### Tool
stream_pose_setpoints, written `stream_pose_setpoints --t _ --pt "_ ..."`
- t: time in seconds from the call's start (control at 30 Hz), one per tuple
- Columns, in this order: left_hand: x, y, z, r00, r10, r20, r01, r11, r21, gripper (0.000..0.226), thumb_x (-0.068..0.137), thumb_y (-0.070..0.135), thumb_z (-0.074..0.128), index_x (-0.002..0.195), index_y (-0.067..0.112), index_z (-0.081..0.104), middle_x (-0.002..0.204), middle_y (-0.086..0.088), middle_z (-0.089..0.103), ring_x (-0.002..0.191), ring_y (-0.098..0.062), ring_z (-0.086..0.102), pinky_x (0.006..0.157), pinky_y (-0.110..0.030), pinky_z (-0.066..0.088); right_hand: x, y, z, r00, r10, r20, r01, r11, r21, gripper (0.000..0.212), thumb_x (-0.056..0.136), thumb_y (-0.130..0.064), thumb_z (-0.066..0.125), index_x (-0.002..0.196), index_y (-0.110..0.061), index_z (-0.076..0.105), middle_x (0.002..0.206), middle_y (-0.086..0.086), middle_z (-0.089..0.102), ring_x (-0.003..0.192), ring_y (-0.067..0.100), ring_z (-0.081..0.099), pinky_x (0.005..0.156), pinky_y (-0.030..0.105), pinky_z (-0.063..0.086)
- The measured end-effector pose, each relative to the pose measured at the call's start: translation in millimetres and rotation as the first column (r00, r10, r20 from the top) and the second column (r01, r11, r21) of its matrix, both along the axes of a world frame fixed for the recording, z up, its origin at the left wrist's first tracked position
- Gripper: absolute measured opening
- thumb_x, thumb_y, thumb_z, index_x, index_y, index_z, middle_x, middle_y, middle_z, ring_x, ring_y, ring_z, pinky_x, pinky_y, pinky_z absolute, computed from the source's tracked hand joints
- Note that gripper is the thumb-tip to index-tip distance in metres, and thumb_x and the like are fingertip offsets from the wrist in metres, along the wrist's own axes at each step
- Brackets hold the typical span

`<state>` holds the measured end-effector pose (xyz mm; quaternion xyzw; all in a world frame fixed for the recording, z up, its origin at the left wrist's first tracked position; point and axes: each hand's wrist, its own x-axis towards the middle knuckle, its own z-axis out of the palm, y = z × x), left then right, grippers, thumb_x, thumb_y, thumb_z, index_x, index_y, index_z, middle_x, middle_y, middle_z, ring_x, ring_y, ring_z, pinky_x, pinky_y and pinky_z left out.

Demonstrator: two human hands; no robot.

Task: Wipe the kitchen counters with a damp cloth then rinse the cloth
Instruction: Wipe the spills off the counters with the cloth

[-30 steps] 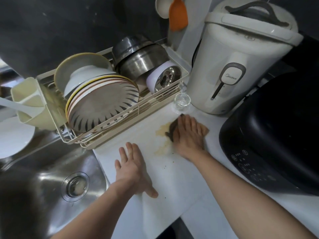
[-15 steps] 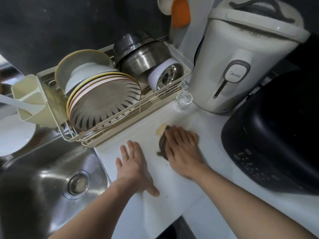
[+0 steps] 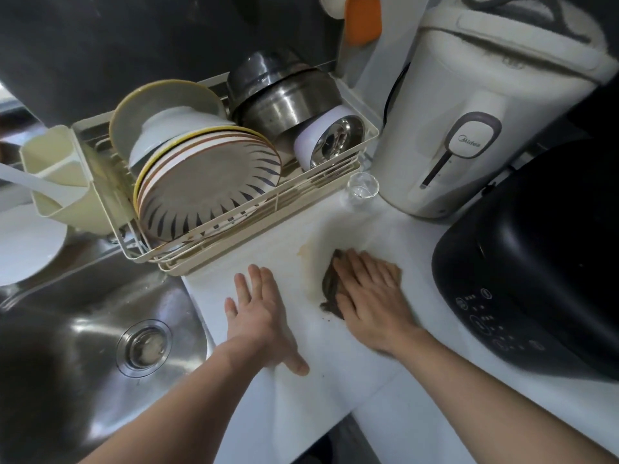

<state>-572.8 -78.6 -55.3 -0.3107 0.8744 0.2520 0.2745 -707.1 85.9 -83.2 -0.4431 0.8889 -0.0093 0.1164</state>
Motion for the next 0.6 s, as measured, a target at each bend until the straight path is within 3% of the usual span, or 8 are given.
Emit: stream_pose_setpoints --t 0.13,0.2,0.3,0.37,0.53,0.6 --pt "-1 0 3 1.0 -0.005 0.009 0.005 1.0 0.004 0.168 0.049 0.049 0.094 0.141 0.009 -0.04 0.149 -0.01 -0.046 0.132 -0.034 -0.043 0.115 -0.052 -0.013 -37 -46 -1 0.966 -0.256 0.037 0.256 0.967 0.013 0.063 0.099 -0.043 0.017 0.155 -0.02 0.001 0.163 0.008 0.0 0.15 0.027 -0.002 0.121 0.041 -0.004" --pt "-1 1 3 1.0 -0.006 0.016 0.006 1.0 -0.005 0.168 0.048 0.049 0.094 0.142 0.009 -0.039 0.15 -0.01 -0.045 0.133 -0.035 -0.042 0.116 -0.052 -0.013 -27 -73 -6 0.979 -0.203 0.009 0.203 0.979 -0.004 0.063 0.099 -0.041 0.019 0.155 -0.015 0.006 0.162 0.013 0.005 0.149 0.033 0.004 0.12 0.044 0.001" --pt "-1 0 3 1.0 -0.006 0.024 0.007 1.0 -0.008 0.169 0.046 0.051 0.094 0.143 0.009 -0.037 0.151 -0.01 -0.044 0.134 -0.034 -0.042 0.116 -0.052 -0.012 2 -51 -5 0.999 0.024 -0.034 -0.025 0.999 -0.026 0.065 0.095 -0.042 0.022 0.153 -0.013 0.023 0.158 0.016 0.024 0.144 0.037 0.024 0.116 0.047 0.016" --pt "-1 -1 3 0.999 -0.007 0.032 0.007 1.0 -0.008 0.17 0.045 0.052 0.094 0.143 0.009 -0.037 0.151 -0.01 -0.044 0.134 -0.034 -0.042 0.116 -0.052 -0.012 9 -15 -2 0.997 0.078 -0.006 -0.078 0.997 0.003 0.064 0.095 -0.045 0.021 0.154 -0.02 0.018 0.161 0.009 0.019 0.147 0.031 0.019 0.118 0.043 0.012" --pt "-2 0 6 0.998 -0.013 0.054 0.014 1.0 -0.004 0.169 0.047 0.051 0.094 0.143 0.007 -0.037 0.15 -0.011 -0.045 0.136 -0.035 -0.041 0.116 -0.052 -0.012 -26 -60 -7 0.971 -0.238 0.018 0.238 0.971 0.018 0.063 0.098 -0.043 0.019 0.155 -0.019 0.004 0.163 0.01 0.003 0.149 0.031 0.003 0.12 0.045 0.001" --pt "-2 0 6 0.998 -0.012 0.06 0.013 1.0 -0.014 0.169 0.046 0.051 0.094 0.144 0.008 -0.036 0.151 -0.01 -0.044 0.137 -0.034 -0.04 0.117 -0.052 -0.011 -8 -94 -10 0.976 -0.217 0.02 0.217 0.976 -0.006 0.065 0.095 -0.042 0.018 0.154 -0.018 0.007 0.162 0.013 0.005 0.148 0.033 0.005 0.119 0.048 0.004"
